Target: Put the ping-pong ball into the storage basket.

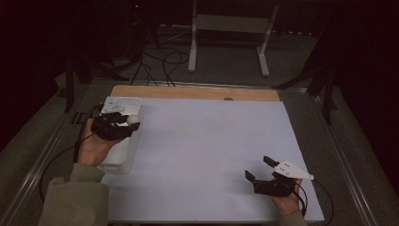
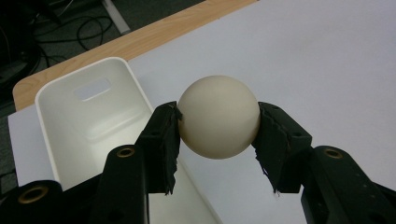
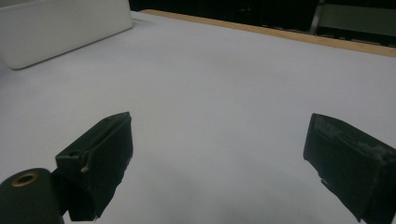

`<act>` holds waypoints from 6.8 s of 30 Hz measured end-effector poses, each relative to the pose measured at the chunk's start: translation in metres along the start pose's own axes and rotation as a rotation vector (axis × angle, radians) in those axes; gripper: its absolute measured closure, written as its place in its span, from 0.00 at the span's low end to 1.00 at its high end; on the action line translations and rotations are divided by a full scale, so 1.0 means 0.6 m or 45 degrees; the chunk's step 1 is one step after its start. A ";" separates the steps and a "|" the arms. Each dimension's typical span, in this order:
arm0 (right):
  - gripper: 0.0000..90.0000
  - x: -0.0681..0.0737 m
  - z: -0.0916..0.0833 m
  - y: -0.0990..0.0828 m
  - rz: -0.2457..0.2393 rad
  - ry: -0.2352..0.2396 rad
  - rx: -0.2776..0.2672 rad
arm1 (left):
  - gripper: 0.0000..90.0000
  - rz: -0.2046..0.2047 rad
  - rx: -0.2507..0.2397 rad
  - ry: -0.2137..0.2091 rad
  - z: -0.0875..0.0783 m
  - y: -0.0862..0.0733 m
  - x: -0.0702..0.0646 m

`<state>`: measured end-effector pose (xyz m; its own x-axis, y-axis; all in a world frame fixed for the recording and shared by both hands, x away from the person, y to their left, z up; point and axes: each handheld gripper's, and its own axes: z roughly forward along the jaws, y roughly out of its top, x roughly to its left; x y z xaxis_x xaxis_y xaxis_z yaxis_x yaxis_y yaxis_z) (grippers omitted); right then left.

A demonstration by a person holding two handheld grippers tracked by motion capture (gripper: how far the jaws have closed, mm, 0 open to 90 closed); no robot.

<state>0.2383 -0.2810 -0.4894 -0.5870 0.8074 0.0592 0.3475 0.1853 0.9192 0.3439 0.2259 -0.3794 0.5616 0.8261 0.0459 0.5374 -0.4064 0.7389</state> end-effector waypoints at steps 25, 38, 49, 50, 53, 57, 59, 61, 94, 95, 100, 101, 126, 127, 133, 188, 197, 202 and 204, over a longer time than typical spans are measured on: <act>0.09 0.000 0.000 0.000 0.001 -0.001 0.001 | 0.57 -0.018 0.018 0.016 -0.005 -0.021 0.012; 0.09 -0.001 -0.001 0.000 0.004 -0.004 0.000 | 0.57 -0.031 0.016 0.021 -0.005 -0.033 0.016; 0.09 -0.001 -0.001 0.000 0.008 -0.004 -0.003 | 0.57 -0.066 0.024 0.031 -0.002 -0.047 0.020; 0.09 -0.001 -0.001 0.000 0.008 -0.003 -0.003 | 0.57 -0.065 0.026 0.032 -0.002 -0.048 0.020; 0.09 -0.001 0.000 0.000 0.008 -0.003 -0.002 | 0.57 -0.070 0.026 0.032 -0.002 -0.050 0.021; 0.09 -0.001 0.000 0.000 0.007 -0.003 -0.002 | 0.57 -0.076 0.029 0.035 -0.002 -0.054 0.021; 0.09 -0.001 0.000 0.000 0.007 -0.003 -0.001 | 0.57 -0.083 0.027 0.034 -0.001 -0.056 0.022; 0.09 -0.001 0.000 0.000 0.007 -0.003 -0.002 | 0.57 -0.086 0.029 0.036 -0.001 -0.058 0.023; 0.09 -0.001 -0.001 0.000 0.005 -0.005 0.000 | 0.57 -0.145 0.039 0.039 0.003 -0.087 0.031; 0.09 -0.001 -0.001 0.000 0.004 -0.005 0.000 | 0.57 -0.148 0.041 0.039 0.003 -0.088 0.031; 0.09 -0.001 -0.001 0.000 0.005 -0.006 0.000 | 0.57 -0.151 0.044 0.040 0.005 -0.091 0.031; 0.09 -0.001 -0.001 0.000 0.004 -0.006 0.000 | 0.57 -0.154 0.046 0.043 0.005 -0.091 0.031; 0.09 -0.001 0.000 0.000 0.002 -0.007 0.003 | 0.57 -0.181 0.067 0.053 0.004 -0.114 0.039; 0.09 -0.001 0.000 0.000 0.003 -0.007 0.002 | 0.57 -0.181 0.068 0.053 0.004 -0.115 0.040; 0.09 -0.001 0.000 0.000 0.002 -0.006 0.004 | 0.57 -0.186 0.069 0.056 0.003 -0.118 0.042; 0.09 -0.002 0.000 0.000 0.002 -0.005 -0.002 | 0.00 -0.140 -0.067 0.049 -0.013 -0.135 0.024; 0.09 -0.001 0.001 -0.001 0.002 -0.004 0.001 | 0.00 -0.129 -0.135 0.024 -0.019 -0.146 0.015; 0.09 -0.001 0.001 -0.001 0.002 -0.004 0.001 | 0.00 -0.125 -0.172 0.013 -0.022 -0.153 0.007; 0.09 -0.001 0.001 -0.001 0.002 -0.003 0.000 | 0.00 -0.123 -0.188 0.008 -0.024 -0.155 0.003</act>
<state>0.2392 -0.2812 -0.4900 -0.5845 0.8092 0.0595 0.3483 0.1839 0.9192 0.2858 0.2712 -0.4382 0.5078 0.8611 -0.0264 0.4903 -0.2637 0.8307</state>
